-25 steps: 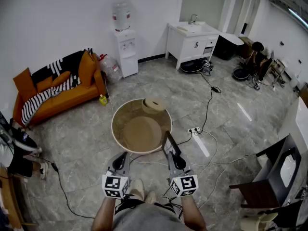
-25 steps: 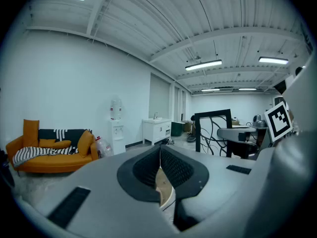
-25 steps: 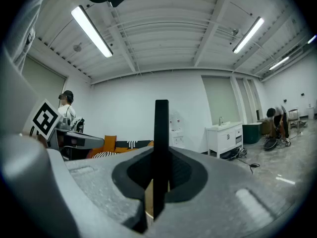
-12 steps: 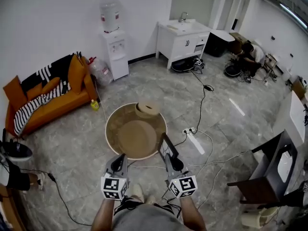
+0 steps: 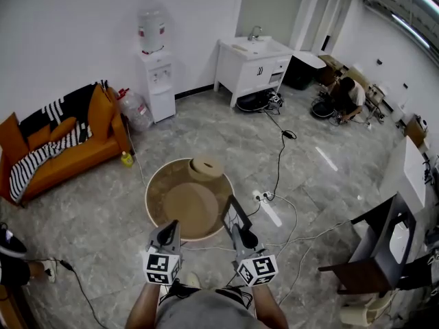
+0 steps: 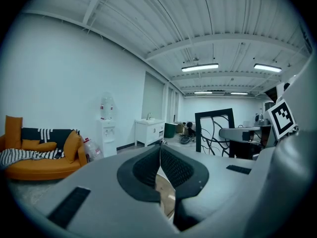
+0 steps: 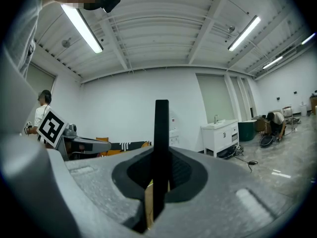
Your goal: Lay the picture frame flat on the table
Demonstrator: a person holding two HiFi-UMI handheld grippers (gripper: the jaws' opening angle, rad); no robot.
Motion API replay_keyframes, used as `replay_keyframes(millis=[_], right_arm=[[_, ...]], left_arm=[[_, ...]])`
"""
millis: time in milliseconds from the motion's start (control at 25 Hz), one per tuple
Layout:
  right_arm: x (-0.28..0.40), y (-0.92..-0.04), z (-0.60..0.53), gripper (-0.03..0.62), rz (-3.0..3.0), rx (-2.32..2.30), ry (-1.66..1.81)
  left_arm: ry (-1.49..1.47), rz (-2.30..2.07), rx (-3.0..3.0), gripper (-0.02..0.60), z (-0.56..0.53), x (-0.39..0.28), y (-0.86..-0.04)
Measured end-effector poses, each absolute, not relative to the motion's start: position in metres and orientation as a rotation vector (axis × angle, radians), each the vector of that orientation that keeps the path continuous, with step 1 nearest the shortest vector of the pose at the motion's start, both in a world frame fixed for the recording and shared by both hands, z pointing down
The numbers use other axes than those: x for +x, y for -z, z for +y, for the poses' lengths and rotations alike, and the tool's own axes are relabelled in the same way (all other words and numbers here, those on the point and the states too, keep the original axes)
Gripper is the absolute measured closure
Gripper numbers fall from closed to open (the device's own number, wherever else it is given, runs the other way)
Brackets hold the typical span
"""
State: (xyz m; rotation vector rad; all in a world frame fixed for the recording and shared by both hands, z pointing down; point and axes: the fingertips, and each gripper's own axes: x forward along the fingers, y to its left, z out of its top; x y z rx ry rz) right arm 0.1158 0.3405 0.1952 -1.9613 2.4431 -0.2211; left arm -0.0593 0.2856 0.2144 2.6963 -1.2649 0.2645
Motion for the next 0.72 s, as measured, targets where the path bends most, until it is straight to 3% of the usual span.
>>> replay_keyframes(millis=[320, 720], right_arm=[[0.101, -0.202, 0.314, 0.566, 2.474, -1.945, 0.230], [0.131, -0.216, 0.239, 0.566, 2.548, -1.822, 0.265]], left_arm=[[-0.243, -1.278, 2.693, 0.561, 0.256, -0.068, -0.215], [-0.274, -1.401, 2.624, 0.561, 0.200, -0.044, -0.225]])
